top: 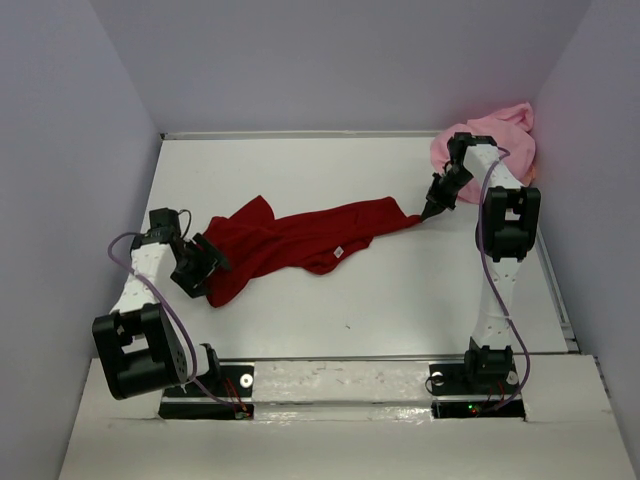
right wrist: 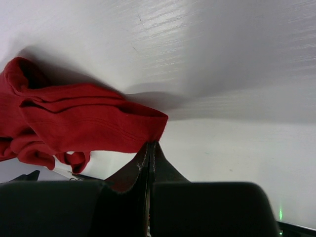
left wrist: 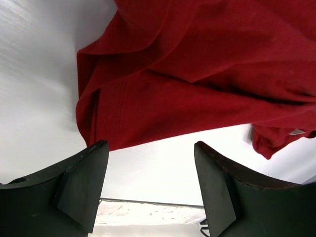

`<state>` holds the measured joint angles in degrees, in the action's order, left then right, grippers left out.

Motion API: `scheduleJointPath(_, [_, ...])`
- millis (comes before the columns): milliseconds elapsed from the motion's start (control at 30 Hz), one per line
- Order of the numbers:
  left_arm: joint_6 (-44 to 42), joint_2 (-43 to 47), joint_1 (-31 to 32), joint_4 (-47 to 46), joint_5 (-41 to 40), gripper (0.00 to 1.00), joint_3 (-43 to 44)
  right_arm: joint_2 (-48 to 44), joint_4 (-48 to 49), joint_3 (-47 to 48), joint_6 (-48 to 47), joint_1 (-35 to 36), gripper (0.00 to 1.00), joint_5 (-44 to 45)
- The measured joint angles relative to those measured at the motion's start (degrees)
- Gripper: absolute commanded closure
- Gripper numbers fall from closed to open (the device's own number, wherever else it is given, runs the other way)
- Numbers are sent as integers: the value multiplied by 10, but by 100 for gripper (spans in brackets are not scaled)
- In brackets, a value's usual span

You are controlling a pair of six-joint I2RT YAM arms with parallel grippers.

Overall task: Fold and stack the t-shirts
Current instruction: Flatten out the tshirt

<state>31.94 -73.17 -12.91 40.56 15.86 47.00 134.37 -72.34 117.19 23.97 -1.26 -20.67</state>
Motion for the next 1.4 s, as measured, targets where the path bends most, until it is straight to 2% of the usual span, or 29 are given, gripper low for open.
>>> scheduleJointPath(300, [-9,-5,0,-13,-1,22,-16,0,4,0,0,0,100,-2])
scheduleJointPath(400, [-15,-19,1,-28,-5,25,-17,0,4,0,0,0,100,-2])
scheduleJointPath(767, [-36,-122,1,-62,-51,27,2,0,7,-9,0,0,100,-2])
scheduleJointPath(1033, [-48,-131,1,-67,-100,27,55,0,7,-9,0,0,100,-2])
scheduleJointPath(1400, [-49,-131,1,-67,-98,27,50,0,6,-8,0,0,100,-1])
